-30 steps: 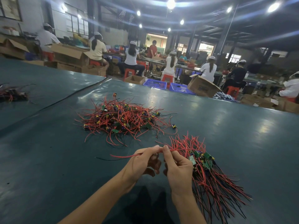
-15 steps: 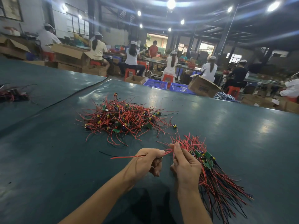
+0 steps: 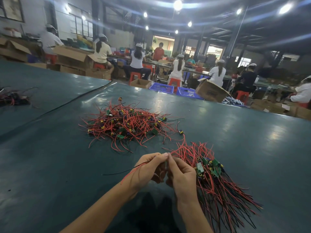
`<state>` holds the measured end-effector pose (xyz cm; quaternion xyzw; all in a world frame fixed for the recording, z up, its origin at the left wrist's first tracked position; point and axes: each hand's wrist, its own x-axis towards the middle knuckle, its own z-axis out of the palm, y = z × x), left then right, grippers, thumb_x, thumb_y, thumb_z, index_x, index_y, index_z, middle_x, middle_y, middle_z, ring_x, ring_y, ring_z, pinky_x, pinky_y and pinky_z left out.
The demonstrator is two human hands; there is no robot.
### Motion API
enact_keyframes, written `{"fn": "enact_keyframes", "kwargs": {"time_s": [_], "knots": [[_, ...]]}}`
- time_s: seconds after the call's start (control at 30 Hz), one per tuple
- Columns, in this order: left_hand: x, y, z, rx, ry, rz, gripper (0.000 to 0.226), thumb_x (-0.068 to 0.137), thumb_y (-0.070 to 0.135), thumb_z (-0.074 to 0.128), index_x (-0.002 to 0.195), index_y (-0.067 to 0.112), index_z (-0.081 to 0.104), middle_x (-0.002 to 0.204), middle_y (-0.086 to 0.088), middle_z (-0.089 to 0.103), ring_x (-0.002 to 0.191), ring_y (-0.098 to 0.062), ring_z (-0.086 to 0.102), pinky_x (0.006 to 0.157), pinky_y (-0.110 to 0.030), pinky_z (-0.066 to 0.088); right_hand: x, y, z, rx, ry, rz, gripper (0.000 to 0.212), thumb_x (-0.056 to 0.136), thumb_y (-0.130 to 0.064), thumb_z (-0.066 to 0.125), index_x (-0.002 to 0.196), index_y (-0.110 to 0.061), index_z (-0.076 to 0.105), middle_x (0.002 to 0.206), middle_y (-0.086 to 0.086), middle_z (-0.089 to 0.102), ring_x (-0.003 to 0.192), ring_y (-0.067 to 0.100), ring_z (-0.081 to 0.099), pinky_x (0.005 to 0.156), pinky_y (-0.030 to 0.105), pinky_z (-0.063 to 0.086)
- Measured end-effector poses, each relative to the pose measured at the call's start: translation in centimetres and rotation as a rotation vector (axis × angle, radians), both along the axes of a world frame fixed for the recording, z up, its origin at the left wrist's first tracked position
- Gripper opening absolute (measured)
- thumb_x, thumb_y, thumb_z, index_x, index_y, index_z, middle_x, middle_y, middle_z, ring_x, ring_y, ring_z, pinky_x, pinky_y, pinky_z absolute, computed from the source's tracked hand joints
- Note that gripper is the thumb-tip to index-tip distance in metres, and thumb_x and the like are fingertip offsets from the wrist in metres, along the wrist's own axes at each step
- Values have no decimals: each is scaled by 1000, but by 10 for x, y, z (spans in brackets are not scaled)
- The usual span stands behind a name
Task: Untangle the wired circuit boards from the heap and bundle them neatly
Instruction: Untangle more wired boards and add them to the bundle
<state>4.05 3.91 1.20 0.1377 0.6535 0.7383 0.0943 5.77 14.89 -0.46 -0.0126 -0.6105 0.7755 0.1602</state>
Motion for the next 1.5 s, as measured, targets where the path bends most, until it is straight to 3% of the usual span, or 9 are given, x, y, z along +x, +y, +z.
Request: {"fn": "enact_keyframes", "kwargs": {"time_s": [0.23, 0.4, 0.6, 0.77, 0.9, 1.0, 1.13, 1.2, 1.5], "knots": [[0, 0, -1, -42, 27, -47, 47, 98, 20, 50, 51, 21, 54, 52, -2, 52, 46, -14, 51, 49, -22, 44, -1, 5, 0, 37, -25, -24, 27, 89, -10, 65, 68, -21, 78, 72, 8, 73, 70, 20, 68, 69, 33, 56], [-2, 1, -3, -59, 65, -93, 37, 89, 25, 59, 55, 14, 48, 47, -3, 50, 42, -13, 49, 48, -22, 41, -4, 11, 2, -82, -152, -159, 26, 88, -15, 69, 63, -16, 67, 47, -3, 42, 40, 6, 36, 39, 18, 34], [5, 1, -5, -154, 170, -238, 28, 82, 34, 65, 57, 24, 57, 52, -1, 55, 51, -15, 52, 58, -27, 43, -10, 33, 6, -281, -193, -219, 25, 93, -10, 63, 70, -11, 54, 42, -7, 33, 30, 4, 21, 33, 14, 21], [8, -8, -2, -130, 220, -349, 13, 84, 6, 71, 81, 17, 64, 65, 7, 62, 61, -8, 58, 59, -19, 48, -9, 32, 3, -258, -190, -220, 20, 91, -14, 66, 73, -12, 59, 47, -5, 34, 34, 5, 22, 33, 17, 22], [2, -1, 4, -127, 13, -333, 12, 88, 9, 56, 94, 5, 66, 64, 4, 64, 56, -11, 61, 53, -20, 49, -10, 34, 0, -271, -203, -210, 19, 90, -18, 67, 73, -14, 60, 47, -5, 34, 36, 7, 23, 33, 18, 24], [-3, 2, 3, -283, -190, -442, 33, 100, 15, 36, 107, -1, 64, 52, 3, 65, 45, -4, 58, 67, -24, 55, -11, 32, -3, -283, -208, -138, 25, 91, -20, 67, 69, -16, 56, 50, -3, 36, 39, 11, 24, 37, 19, 22], [-1, -8, 1, -29, -191, -469, 60, 93, 56, 29, 93, 18, 76, 84, -3, 71, 70, -13, 61, 63, -20, 48, -10, 29, -5, -220, -205, -94, 19, 90, -20, 67, 74, -16, 61, 53, -3, 40, 45, 13, 30, 41, 22, 23], [0, -11, -5, -37, -153, -418, 70, 88, 70, 31, 94, 16, 75, 82, -4, 70, 69, -13, 59, 62, -21, 47, -9, 29, -4, -201, -200, -93, 18, 90, -21, 67, 74, -16, 61, 53, -3, 40, 46, 13, 29, 43, 24, 23], [-2, -7, -1, 223, -113, -236, 30, 86, 38, 58, 92, 16, 77, 70, 2, 57, 55, -10, 49, 53, -21, 40, -6, 21, 0, -105, -195, -70, 25, 92, -18, 65, 67, -17, 72, 54, -6, 48, 40, 4, 36, 37, 16, 30]]}}
